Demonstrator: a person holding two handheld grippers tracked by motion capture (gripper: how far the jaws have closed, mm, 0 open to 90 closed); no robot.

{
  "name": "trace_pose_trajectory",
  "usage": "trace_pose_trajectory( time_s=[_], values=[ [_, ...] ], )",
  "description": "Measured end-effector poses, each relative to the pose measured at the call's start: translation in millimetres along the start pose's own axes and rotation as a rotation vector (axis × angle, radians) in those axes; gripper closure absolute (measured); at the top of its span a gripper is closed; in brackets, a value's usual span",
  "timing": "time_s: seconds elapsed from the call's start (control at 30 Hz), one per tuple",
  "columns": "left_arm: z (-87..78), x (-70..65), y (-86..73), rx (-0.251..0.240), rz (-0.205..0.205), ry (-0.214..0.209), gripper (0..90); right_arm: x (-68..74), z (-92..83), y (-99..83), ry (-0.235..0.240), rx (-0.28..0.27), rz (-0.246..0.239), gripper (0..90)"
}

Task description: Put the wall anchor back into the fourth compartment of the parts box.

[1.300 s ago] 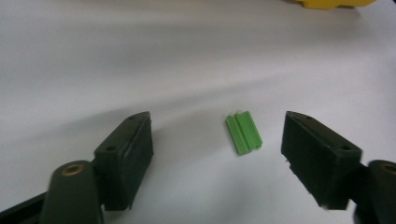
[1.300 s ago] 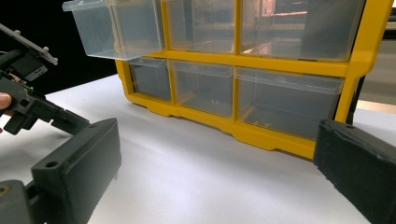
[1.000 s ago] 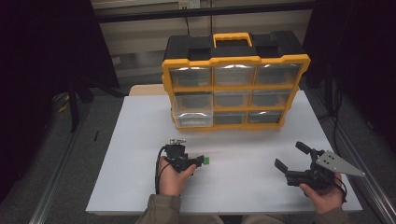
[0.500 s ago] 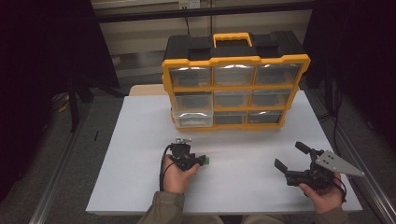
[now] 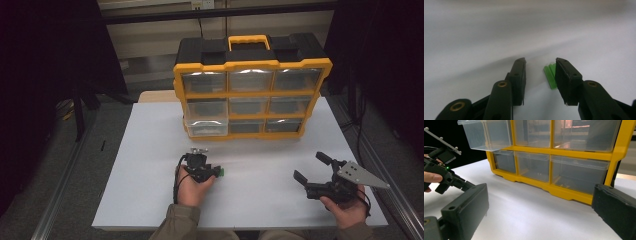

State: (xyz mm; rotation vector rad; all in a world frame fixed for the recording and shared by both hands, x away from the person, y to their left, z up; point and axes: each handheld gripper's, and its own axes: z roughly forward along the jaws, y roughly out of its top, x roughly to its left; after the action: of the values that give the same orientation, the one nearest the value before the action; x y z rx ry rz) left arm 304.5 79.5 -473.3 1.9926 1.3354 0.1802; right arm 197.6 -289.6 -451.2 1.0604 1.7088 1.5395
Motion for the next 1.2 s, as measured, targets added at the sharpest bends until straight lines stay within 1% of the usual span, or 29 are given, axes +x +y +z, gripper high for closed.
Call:
trace_pose_trajectory(
  time_s=[0.07,0.1,0.13,0.2,0.23,0.27,0.3,0.33,0.4,0.43,0.53,0.57,0.63,0.73,0.8,0.87,0.93,1.03,1.1,1.2],
  values=[
    [0.3,-1.1,0.4,0.002,0.007,0.011,61.7,0.2,0.0,0.0,-0.005,0.005,-0.005,1.0],
    [0.2,-1.0,0.6,0.006,0.017,0.014,62.2,0.2,0.0,-0.1,-0.005,0.005,-0.005,1.0],
    [0.1,-1.0,0.6,0.007,0.022,0.016,64.2,0.2,0.0,-0.1,-0.004,0.005,-0.004,0.9],
    [0.0,-0.9,0.6,0.007,0.022,0.016,65.2,0.1,0.1,-0.1,-0.001,0.002,-0.003,0.9],
    [-0.7,-0.5,0.7,0.007,0.01,0.013,66.8,-0.3,-0.3,0.0,0.001,0.005,-0.002,1.0],
    [-0.7,-0.5,0.7,0.007,0.01,0.013,67.4,-0.3,-0.3,0.0,0.001,0.005,-0.002,1.0],
    [-1.3,-0.1,1.0,0.007,0.014,0.021,67.4,-0.2,0.2,0.0,-0.004,-0.002,0.002,1.0],
    [-1.8,0.3,1.0,0.017,0.023,0.037,69.9,-0.2,-0.1,-0.1,-0.001,0.001,0.0,1.0],
    [-2.1,2.3,0.3,0.014,0.011,0.028,70.9,0.0,0.2,-0.1,-0.001,0.002,-0.003,0.9],
    [-2.0,2.4,0.1,0.01,0.005,0.022,69.8,0.2,0.0,-0.1,-0.003,0.005,-0.004,1.0],
    [-2.0,1.8,0.4,0.013,0.006,0.02,69.4,0.7,0.5,-0.1,-0.002,0.004,0.0,1.0],
    [-1.5,1.0,0.4,0.009,0.007,0.021,69.8,1.2,1.1,0.0,-0.005,-0.001,0.008,1.0],
    [-1.1,0.3,0.4,0.004,-0.001,0.008,68.7,0.7,1.2,-0.1,0.001,0.001,0.0,0.9],
    [0.0,-0.5,0.7,0.006,0.006,0.001,67.2,0.1,1.1,-0.5,0.001,0.005,-0.006,1.0],
    [-0.6,-1.1,1.3,0.009,0.01,0.003,70.3,0.1,1.2,-0.5,0.004,0.004,-0.006,1.0],
    [-1.2,-0.8,2.0,0.028,0.028,0.033,75.9,0.4,1.3,-0.2,0.001,0.002,-0.002,1.0],
    [-0.7,2.1,1.2,0.018,0.003,0.019,75.7,0.1,1.0,-0.2,-0.003,0.003,0.001,1.0],
    [-1.4,1.7,1.3,0.015,0.003,0.022,74.9,-0.2,0.5,0.0,-0.006,0.004,0.0,1.0],
    [-2.0,0.5,1.6,0.004,0.0,0.015,73.2,0.3,0.9,0.2,-0.008,0.0,0.007,1.0],
    [-1.8,-2.4,1.6,0.006,0.004,0.003,70.5,0.7,1.2,0.2,-0.002,0.0,0.008,1.0]
  ],
)
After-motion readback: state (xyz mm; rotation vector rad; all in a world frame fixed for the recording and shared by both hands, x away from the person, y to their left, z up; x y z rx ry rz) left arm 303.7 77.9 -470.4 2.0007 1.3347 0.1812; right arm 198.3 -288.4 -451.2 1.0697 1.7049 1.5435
